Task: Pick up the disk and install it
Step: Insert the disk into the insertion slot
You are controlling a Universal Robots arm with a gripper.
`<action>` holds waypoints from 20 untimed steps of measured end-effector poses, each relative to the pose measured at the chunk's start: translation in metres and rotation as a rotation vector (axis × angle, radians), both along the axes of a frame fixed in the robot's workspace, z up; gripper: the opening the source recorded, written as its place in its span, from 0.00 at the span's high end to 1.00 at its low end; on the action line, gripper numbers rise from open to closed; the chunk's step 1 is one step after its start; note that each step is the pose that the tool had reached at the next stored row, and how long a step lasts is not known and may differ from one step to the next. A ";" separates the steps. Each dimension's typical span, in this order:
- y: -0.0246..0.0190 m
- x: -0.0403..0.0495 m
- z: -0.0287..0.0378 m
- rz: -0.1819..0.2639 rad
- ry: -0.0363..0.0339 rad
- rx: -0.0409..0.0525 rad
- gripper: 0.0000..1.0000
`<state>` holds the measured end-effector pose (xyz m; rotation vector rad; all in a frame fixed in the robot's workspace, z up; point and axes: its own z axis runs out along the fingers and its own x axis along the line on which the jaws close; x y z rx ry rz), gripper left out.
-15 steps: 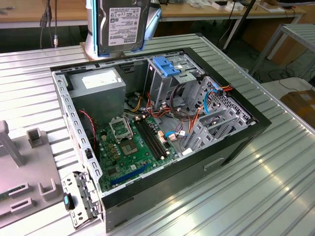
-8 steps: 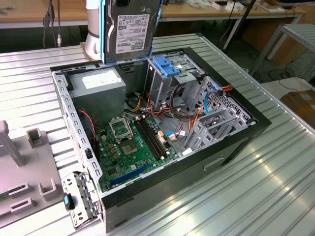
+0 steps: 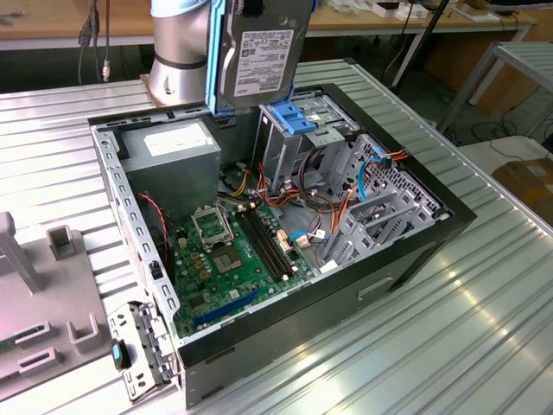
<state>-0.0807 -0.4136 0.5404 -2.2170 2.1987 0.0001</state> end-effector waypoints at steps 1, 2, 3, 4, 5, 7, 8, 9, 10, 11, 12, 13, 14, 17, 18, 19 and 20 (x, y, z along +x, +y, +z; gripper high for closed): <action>-0.0016 0.0027 -0.0001 0.000 0.0000 0.0026 0.63; -0.0047 0.0052 -0.0002 0.000 0.0001 0.0066 0.63; -0.0091 0.0067 -0.0003 0.000 0.0000 0.0106 0.63; -0.0138 0.0072 -0.0004 0.000 -0.0001 0.0117 0.63; -0.0193 0.0076 -0.0004 0.000 0.0001 0.0117 0.63; -0.0273 0.0083 -0.0005 0.000 0.0001 0.0117 0.63; -0.0370 0.0096 -0.0009 0.000 0.0000 0.0117 0.63; -0.0404 0.0101 -0.0009 0.000 0.0001 0.0116 0.63; -0.0438 0.0106 -0.0011 0.000 0.0001 0.0117 0.63; -0.0523 0.0117 -0.0015 0.000 0.0001 0.0117 0.63; -0.0617 0.0128 -0.0018 0.000 0.0001 0.0116 0.63; -0.0695 0.0139 -0.0021 0.000 0.0001 0.0117 0.63; -0.0731 0.0145 -0.0023 0.000 0.0001 0.0117 0.63; -0.0850 0.0192 -0.0030 0.000 0.0002 0.0117 0.63; -0.0866 0.0219 -0.0032 0.000 0.0002 0.0118 0.63; -0.0888 0.0286 -0.0035 0.000 0.0003 0.0117 0.63; -0.0899 0.0332 -0.0036 0.000 0.0003 0.0117 0.63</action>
